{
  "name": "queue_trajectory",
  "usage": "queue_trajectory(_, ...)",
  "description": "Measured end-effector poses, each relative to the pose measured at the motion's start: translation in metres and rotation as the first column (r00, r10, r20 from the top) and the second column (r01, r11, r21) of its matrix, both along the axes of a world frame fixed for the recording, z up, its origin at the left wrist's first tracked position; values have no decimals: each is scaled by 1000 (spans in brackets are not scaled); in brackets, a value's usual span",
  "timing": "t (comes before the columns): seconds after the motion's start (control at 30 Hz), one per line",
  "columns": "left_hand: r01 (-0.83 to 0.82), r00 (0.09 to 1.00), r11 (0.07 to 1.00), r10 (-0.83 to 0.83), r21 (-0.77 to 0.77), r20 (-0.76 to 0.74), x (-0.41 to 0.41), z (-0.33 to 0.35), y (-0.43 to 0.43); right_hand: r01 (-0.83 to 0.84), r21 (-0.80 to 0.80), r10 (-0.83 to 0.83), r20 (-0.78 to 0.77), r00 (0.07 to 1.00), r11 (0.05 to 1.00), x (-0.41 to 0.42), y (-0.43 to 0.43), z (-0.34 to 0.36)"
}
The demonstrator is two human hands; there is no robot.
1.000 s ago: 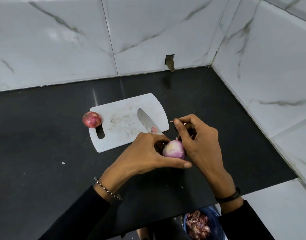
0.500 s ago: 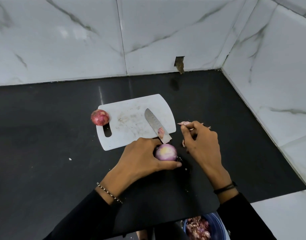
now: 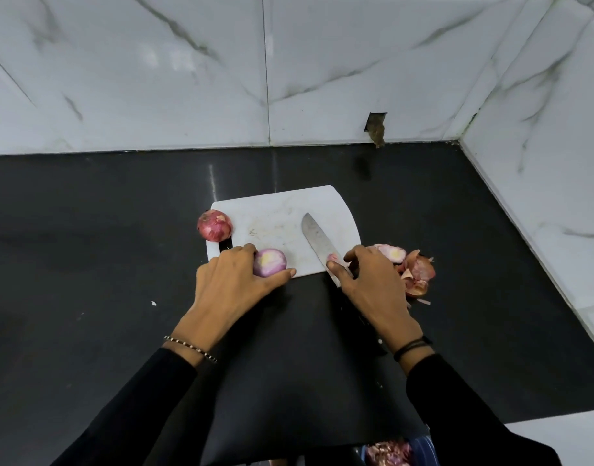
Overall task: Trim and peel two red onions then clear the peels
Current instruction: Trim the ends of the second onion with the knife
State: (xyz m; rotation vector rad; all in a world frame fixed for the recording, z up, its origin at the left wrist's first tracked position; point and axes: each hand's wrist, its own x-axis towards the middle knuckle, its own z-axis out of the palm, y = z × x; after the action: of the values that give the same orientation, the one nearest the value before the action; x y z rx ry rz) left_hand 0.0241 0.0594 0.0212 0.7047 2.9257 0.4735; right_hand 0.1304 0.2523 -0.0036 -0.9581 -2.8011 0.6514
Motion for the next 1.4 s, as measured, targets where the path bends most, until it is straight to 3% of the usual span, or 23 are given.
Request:
queue_trajectory(0.37,-22,999,989,18,-146,-31,-16,-1,5,-1,-29,3,78,997,1000,-13,24,1)
queue_trajectory(0.7,-26,996,980,8,-196,-92,-25,0,11,117,44,-114,-75,991,992,10,51,12)
queue_trajectory(0.83,-18,995,978,-3,-206,-99,-28,-1,14,87,33,-83,-110,990,996,17,60,13)
queue_trajectory(0.93,-15,995,976,-6,-216,-97,-28,-2,15,5,100,0,-48,999,995,17,62,12)
queue_trajectory(1.1,-16,994,972,-8,-233,-105,-29,-3,17,-189,250,146,181,973,950,17,61,4)
queue_trajectory(1.23,-20,991,969,-14,-245,-135,-29,-4,16,-100,214,114,-53,992,972,18,55,2)
queue_trajectory(1.4,-40,977,970,-13,-241,-211,-30,-12,18,-264,119,280,-143,949,957,15,37,5)
